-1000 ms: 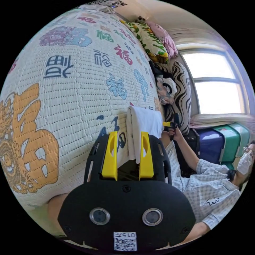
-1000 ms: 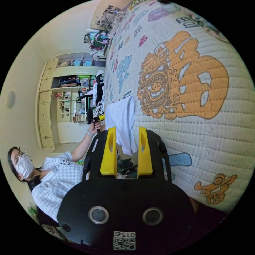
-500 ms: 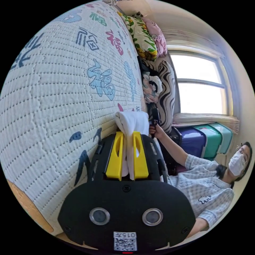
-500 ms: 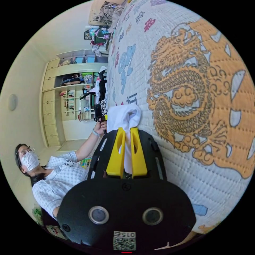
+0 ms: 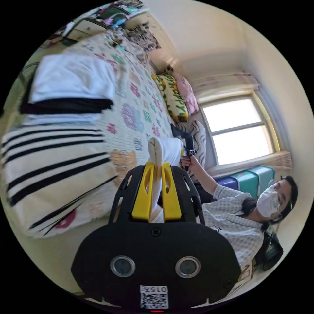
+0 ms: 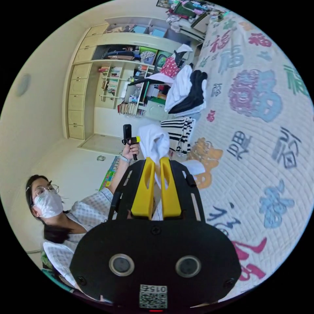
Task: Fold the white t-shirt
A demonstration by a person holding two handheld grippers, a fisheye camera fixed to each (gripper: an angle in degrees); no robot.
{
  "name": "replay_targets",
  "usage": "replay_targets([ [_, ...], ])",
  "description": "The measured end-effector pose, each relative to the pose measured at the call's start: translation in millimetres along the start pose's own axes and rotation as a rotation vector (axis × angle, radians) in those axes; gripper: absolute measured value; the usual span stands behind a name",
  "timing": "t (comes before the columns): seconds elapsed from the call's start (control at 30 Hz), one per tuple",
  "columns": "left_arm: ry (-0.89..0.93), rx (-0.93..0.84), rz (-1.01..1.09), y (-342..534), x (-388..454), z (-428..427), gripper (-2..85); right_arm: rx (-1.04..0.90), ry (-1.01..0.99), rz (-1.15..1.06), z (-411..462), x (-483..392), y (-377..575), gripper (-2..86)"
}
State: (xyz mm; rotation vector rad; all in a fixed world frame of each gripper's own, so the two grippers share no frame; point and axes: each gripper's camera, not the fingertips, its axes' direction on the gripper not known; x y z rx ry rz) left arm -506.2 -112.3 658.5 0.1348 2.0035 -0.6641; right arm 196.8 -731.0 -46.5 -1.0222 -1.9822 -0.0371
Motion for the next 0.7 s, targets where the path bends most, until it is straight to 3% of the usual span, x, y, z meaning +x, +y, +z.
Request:
replay_targets([
  [0.13, -0.184, 0.123, -0.151, 6, -16, -103, 3.5, -0.108, 0.016, -0.01, 103, -24, -80, 2.1],
  [0.33, -0.362, 0.101, -0.399, 24, -66, -113, 5.9, -0.174, 0.218, 0.089, 187, -21, -127, 3.7],
  [0.47, -0.424, 0.178, -0.349, 33, -49, -110, 7.1, -0.07, 0.28, 0.038, 164, -29, -130, 4.7],
  [0.6, -0.74, 0.319, -0.208, 34, 19, -112, 8.6, 0.075, 0.406, 0.006, 128, -40, -137, 7.1],
  [0.7, -0.721, 0.388, -0.033, 18, 63, -83, 10.3, 0.098, 0.402, 0.031, 126, -40, -146, 9.2],
])
